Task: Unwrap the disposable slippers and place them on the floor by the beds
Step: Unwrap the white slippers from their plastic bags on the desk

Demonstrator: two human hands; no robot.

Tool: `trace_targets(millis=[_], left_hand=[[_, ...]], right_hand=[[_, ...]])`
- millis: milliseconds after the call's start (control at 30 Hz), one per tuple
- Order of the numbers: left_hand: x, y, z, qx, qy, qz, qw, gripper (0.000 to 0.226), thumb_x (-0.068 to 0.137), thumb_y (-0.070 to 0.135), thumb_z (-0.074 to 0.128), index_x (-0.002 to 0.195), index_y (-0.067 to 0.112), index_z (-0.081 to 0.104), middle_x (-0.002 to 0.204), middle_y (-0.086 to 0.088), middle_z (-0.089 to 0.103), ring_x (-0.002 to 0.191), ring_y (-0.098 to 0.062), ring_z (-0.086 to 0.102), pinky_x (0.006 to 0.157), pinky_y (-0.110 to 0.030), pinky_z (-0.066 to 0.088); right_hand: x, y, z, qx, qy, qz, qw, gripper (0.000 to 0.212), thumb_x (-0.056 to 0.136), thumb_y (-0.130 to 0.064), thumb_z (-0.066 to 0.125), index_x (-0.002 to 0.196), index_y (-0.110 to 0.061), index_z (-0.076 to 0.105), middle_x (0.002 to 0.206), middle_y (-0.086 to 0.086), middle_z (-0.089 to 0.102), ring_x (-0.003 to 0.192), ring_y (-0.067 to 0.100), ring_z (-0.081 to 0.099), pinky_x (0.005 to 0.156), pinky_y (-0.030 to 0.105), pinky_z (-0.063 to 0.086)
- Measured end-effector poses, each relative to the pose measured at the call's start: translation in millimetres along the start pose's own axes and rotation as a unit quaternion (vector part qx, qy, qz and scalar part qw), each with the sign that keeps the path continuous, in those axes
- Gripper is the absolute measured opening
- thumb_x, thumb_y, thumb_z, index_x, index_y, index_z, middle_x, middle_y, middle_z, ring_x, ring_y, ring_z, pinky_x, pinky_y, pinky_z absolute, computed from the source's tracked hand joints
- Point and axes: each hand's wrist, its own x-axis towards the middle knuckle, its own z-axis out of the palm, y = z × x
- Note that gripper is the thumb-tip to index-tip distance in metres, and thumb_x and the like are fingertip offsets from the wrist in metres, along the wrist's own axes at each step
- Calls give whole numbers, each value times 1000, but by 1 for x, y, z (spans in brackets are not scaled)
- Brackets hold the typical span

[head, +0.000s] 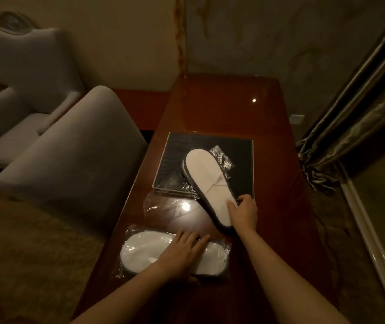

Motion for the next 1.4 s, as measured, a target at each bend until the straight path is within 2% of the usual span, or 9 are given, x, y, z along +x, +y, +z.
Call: trace_targets(millis=[233, 400, 600, 800, 1000, 1067, 1167, 1300, 1400], left_hand=[[-2, 2, -14, -27, 65, -29, 997, 107, 63, 56, 66, 147, 18, 12, 143, -6, 29, 128, -25, 29, 111, -36, 21], [-5, 7, -37, -84, 147, -53, 984, 106, 58, 62, 62, 145, 23, 15, 141, -2, 32, 128, -22, 30, 109, -37, 25], [-9, 9, -71, -96, 201, -79, 972, 108, 57, 64, 61, 146, 23, 16, 142, 0, 32, 129, -19, 31, 111, -35, 23], [-9, 8, -100, -81, 243, -88, 963, 106, 56, 61, 64, 145, 23, 19, 138, 0, 36, 126, -20, 34, 107, -35, 27], [-10, 5, -121, -110, 269, -94, 952, 105, 54, 58, 67, 142, 25, 21, 135, 0, 37, 122, -20, 37, 104, -39, 33], [-9, 5, -126, -98, 275, -88, 952, 105, 54, 58, 67, 142, 24, 21, 134, 0, 38, 121, -21, 38, 104, -39, 32], [-11, 0, -129, -92, 286, -94, 949, 105, 55, 59, 66, 142, 23, 21, 134, 0, 38, 121, -21, 38, 104, -39, 33], [-14, -6, -131, -93, 301, -112, 943, 105, 55, 60, 65, 142, 23, 20, 135, -1, 38, 119, -20, 39, 104, -38, 34], [-13, -2, -134, -101, 307, -111, 940, 107, 55, 61, 68, 143, 24, 19, 135, -1, 37, 118, -19, 38, 104, -36, 34]], right_hand=[[-39, 22, -23, 9, 29, -111, 993, 26, 87, -29, 58, 110, -17, 56, 107, -1, 57, 98, 10, 50, 77, 21, 43], [-75, 30, -25, 15, -30, -178, 983, 26, 83, -35, 62, 107, -27, 56, 93, -16, 47, 89, 1, 49, 68, 11, 40], [-73, -3, -37, 50, 7, -220, 974, 23, 84, -25, 63, 106, -22, 58, 99, -12, 53, 95, 6, 52, 84, 26, 49], [-62, -31, -55, 32, 64, -285, 956, 12, 89, -14, 55, 93, -13, 67, 86, -4, 62, 78, 6, 53, 62, 6, 36], [-41, -46, -74, 193, 94, -162, 963, 13, 90, -13, 54, 87, -12, 66, 74, 0, 65, 63, 7, 59, 52, 9, 44], [-34, -44, -76, 238, 52, -99, 965, 16, 92, -14, 51, 90, -8, 65, 78, 4, 67, 67, 14, 62, 57, 20, 50], [-34, -42, -83, 299, -28, -40, 953, 25, 97, -22, 40, 94, -10, 62, 80, 4, 67, 64, 11, 61, 52, 20, 49], [-42, -44, -96, 233, -88, -88, 965, 30, 90, -46, 46, 95, -18, 54, 79, -1, 64, 64, 11, 62, 47, 16, 44], [-48, -46, -95, 177, -102, -134, 970, 18, 89, -38, 54, 82, -22, 54, 73, -4, 63, 58, 6, 60, 42, 11, 42]])
